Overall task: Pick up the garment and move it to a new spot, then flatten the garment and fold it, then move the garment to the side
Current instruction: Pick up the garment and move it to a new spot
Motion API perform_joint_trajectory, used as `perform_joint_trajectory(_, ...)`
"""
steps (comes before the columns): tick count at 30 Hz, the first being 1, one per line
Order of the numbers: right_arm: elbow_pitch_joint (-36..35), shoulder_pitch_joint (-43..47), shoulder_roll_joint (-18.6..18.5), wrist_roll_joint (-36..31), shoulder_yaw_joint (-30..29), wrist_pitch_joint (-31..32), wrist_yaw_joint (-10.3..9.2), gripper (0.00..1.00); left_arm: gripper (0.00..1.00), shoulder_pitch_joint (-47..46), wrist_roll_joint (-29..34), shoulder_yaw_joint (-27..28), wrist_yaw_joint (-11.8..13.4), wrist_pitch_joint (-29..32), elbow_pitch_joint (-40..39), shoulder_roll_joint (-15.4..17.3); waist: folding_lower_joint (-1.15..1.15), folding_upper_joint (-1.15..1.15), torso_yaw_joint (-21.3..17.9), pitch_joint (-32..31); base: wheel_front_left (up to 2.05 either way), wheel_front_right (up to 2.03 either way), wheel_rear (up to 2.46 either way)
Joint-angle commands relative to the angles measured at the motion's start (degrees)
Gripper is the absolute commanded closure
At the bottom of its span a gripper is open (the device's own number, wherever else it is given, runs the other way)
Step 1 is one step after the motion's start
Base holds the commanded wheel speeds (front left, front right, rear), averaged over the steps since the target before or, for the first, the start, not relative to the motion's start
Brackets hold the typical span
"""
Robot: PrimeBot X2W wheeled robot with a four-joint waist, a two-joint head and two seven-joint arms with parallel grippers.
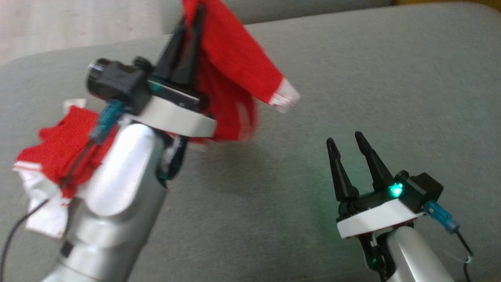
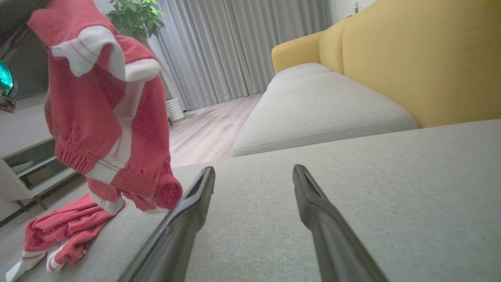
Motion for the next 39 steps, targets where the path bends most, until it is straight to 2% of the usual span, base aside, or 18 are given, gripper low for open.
perform_joint_trajectory(1,-2.3,-2.4,-0.1,0.5,1.2,-0.6,-0.04,0.00,1.00,-3.4,0.4,1.4,0.2,0.2,-1.9,0.6,0.00,0.00,-3.1,1.7,0.00,0.00,0.00)
perform_joint_trajectory(11,-5.2,-5.1,-0.1,4.1,4.5,-0.6,-0.04,0.00,1.00,-9.7,3.4,-4.2,2.8,-3.3,6.2,-4.5,0.00,0.00,-15.4,6.9,0.00,0.00,0.00)
perform_joint_trajectory(12,-5.5,-5.3,-0.1,4.4,4.7,-0.6,-0.04,0.00,0.83,-10.4,3.4,-4.6,3.2,-3.8,7.4,-4.8,0.00,0.00,-16.3,7.3,0.00,0.00,0.00)
perform_joint_trajectory(13,-5.6,-5.4,-0.1,4.7,5.0,-0.6,-0.04,0.00,0.16,-11.0,3.4,-5.5,3.2,-4.1,8.8,-5.0,0.00,0.00,-17.0,7.5,0.00,0.00,0.00)
perform_joint_trajectory(14,-5.8,-5.4,-0.1,5.0,5.2,-0.6,-0.04,0.00,0.00,-11.3,2.9,-6.5,2.8,-3.8,10.4,-5.1,0.00,0.00,-17.6,7.7,0.00,0.00,0.00)
perform_joint_trajectory(19,-6.2,-5.0,-0.1,5.2,5.4,-0.6,-0.04,0.00,0.00,-12.6,1.1,-9.1,2.7,-5.2,15.0,-5.4,0.00,0.00,-18.2,7.7,0.00,0.00,0.00)
perform_joint_trajectory(24,-5.9,-3.7,-0.1,3.9,3.2,-0.6,-0.04,0.00,0.00,-12.0,-0.5,-7.8,2.7,-6.6,16.7,-4.1,0.00,0.00,-12.7,5.6,0.00,0.00,0.00)
perform_joint_trajectory(27,-5.4,-3.0,-0.1,3.0,2.0,-0.6,-0.04,0.00,0.00,-10.8,-1.4,-8.5,0.2,-5.8,17.3,-2.8,0.00,0.00,-9.0,4.3,0.00,0.00,0.00)
perform_joint_trajectory(31,-4.6,-2.3,-0.1,2.2,1.5,-0.6,-0.04,0.00,0.00,-9.2,-1.5,-10.7,-1.4,-3.8,18.0,-2.4,0.00,0.00,-5.5,3.0,0.00,0.00,0.00)
perform_joint_trajectory(39,-4.3,-2.9,-0.1,2.9,2.5,-0.6,-0.04,0.00,0.00,-7.5,-1.2,-17.4,-3.6,1.5,18.5,-4.1,0.00,0.00,-4.8,2.1,0.00,0.00,0.00)
